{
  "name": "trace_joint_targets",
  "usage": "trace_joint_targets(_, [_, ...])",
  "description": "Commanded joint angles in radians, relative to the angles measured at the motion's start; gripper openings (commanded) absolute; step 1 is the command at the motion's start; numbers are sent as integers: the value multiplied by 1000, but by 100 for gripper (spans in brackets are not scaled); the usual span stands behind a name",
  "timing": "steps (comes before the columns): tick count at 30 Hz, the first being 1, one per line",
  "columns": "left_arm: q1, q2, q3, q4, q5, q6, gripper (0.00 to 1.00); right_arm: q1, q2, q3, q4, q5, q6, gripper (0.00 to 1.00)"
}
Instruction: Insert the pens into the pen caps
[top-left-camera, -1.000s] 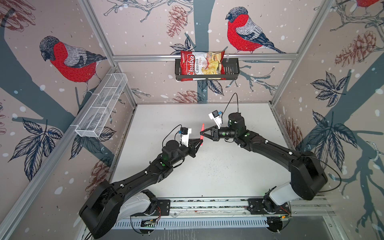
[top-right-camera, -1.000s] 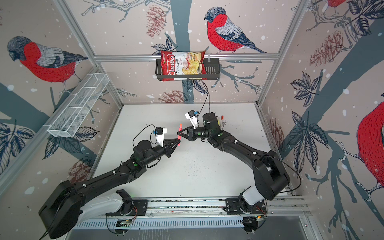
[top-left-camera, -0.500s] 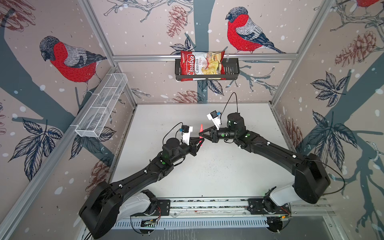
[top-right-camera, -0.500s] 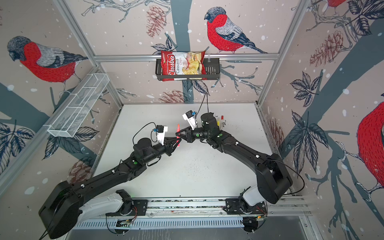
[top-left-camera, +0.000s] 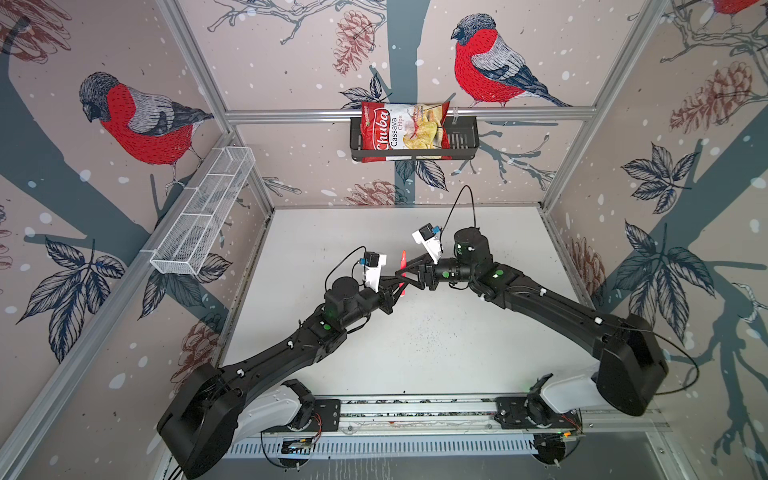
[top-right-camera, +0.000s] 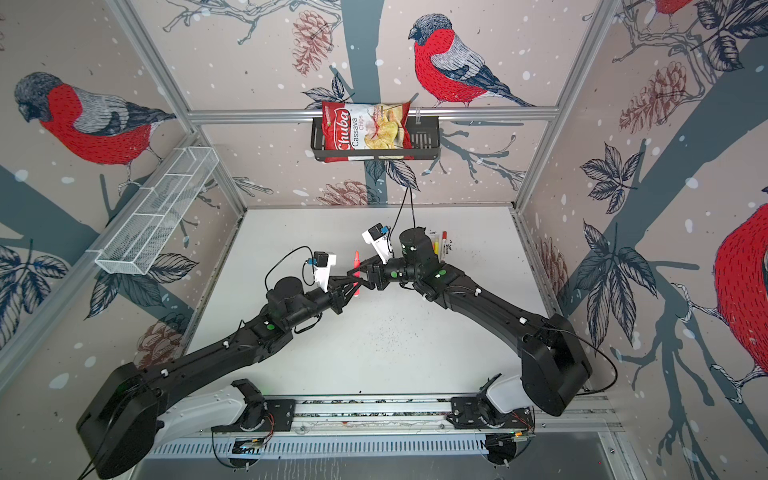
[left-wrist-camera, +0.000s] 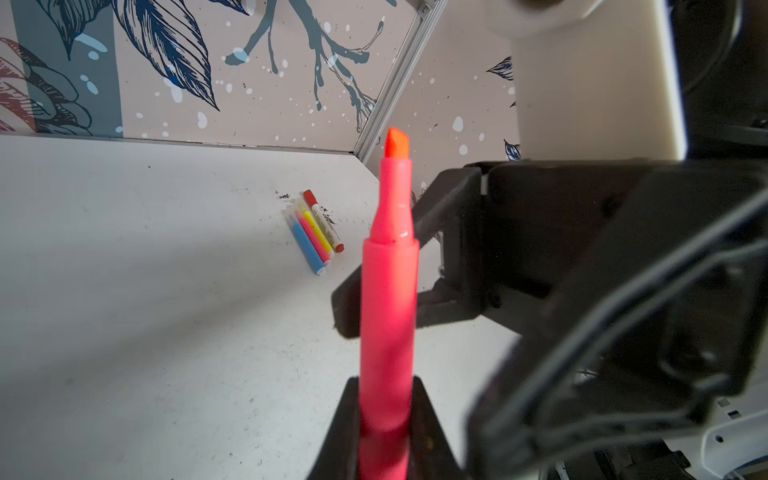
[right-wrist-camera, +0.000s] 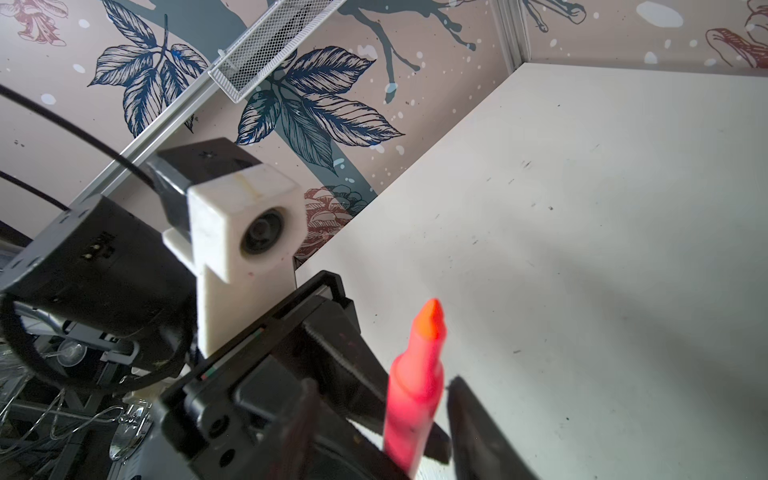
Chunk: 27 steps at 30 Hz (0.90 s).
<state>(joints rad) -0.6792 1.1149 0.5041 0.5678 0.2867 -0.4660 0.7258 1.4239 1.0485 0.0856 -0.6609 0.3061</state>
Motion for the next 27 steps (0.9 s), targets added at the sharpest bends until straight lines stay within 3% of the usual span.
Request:
trace_joint_targets(1, [-3, -19, -15, 71, 0, 7, 0, -9, -38, -5, -44, 115, -13, 60])
trace_joint_targets(5, [-3, -55, -28, 52, -25, 13, 0, -81, -102, -37, -118, 301, 75, 63])
trace_joint_targets(9, [-3, -96, -55, 44, -54, 21, 0, -226, -143, -112, -232, 402, 203, 67])
trace_joint_targets(16, [-2, -116, -102, 80, -83, 32, 0, -457, -213, -318, -299, 424, 291, 70])
trace_joint_targets(17, [-3, -112, -102, 81, -83, 33, 0, -480, -220, -341, -298, 434, 305, 100])
trace_joint_targets(27, [-3, -130, -115, 77, -90, 36, 0, -636, -175, -420, -219, 369, 319, 99])
